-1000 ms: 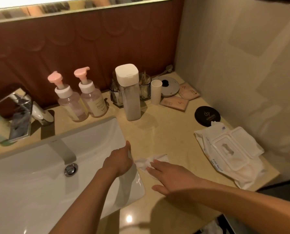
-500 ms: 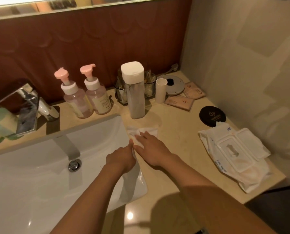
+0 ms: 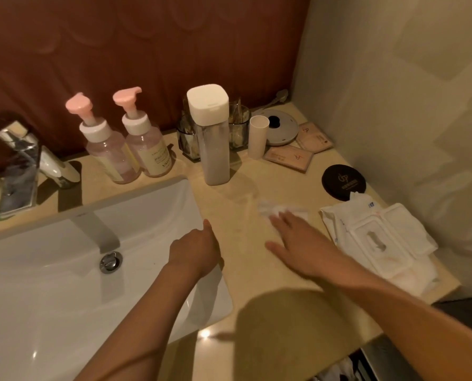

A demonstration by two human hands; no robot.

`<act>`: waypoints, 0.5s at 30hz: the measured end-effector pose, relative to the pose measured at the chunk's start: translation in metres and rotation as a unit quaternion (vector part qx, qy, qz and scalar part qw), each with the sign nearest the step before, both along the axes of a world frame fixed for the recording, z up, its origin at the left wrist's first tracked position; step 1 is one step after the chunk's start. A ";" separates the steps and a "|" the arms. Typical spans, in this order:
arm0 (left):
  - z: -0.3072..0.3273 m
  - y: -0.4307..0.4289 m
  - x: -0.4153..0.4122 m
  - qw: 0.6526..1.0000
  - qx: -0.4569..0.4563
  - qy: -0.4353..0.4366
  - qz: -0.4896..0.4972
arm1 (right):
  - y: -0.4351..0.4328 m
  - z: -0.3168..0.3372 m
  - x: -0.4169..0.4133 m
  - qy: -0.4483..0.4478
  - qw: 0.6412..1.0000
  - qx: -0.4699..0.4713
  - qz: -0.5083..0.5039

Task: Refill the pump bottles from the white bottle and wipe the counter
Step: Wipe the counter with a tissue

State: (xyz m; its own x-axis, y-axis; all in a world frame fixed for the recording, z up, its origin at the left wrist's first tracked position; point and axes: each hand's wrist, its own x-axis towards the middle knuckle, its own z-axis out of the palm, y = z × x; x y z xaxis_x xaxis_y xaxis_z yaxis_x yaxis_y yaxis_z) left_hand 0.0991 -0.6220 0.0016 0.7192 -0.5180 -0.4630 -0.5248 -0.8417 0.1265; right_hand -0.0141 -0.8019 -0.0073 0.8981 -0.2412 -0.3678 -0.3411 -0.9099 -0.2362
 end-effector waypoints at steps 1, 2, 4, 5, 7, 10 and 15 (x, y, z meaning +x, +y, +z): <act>0.000 0.000 0.000 1.000 -0.001 0.002 0.001 | -0.014 -0.001 0.018 -0.005 1.000 -0.016 -0.012; 0.000 0.000 0.000 1.000 -0.003 0.004 0.003 | -0.026 -0.002 0.036 -0.005 0.999 -0.030 -0.021; 0.001 0.001 0.001 1.000 -0.006 0.009 0.004 | -0.040 -0.001 0.070 0.013 0.999 -0.037 -0.031; 0.002 0.001 0.001 1.000 -0.007 0.012 0.006 | -0.040 -0.001 0.083 0.021 0.999 -0.029 -0.032; 0.003 0.002 0.001 1.000 -0.002 0.017 0.006 | -0.030 -0.001 0.101 0.021 0.999 -0.006 -0.034; 0.000 0.004 0.001 1.000 -0.002 0.013 0.007 | 0.003 -0.010 0.099 -0.013 1.000 0.000 -0.012; -0.004 0.005 0.003 1.000 -0.006 0.017 0.016 | 0.047 -0.022 0.055 -0.070 0.997 0.031 0.021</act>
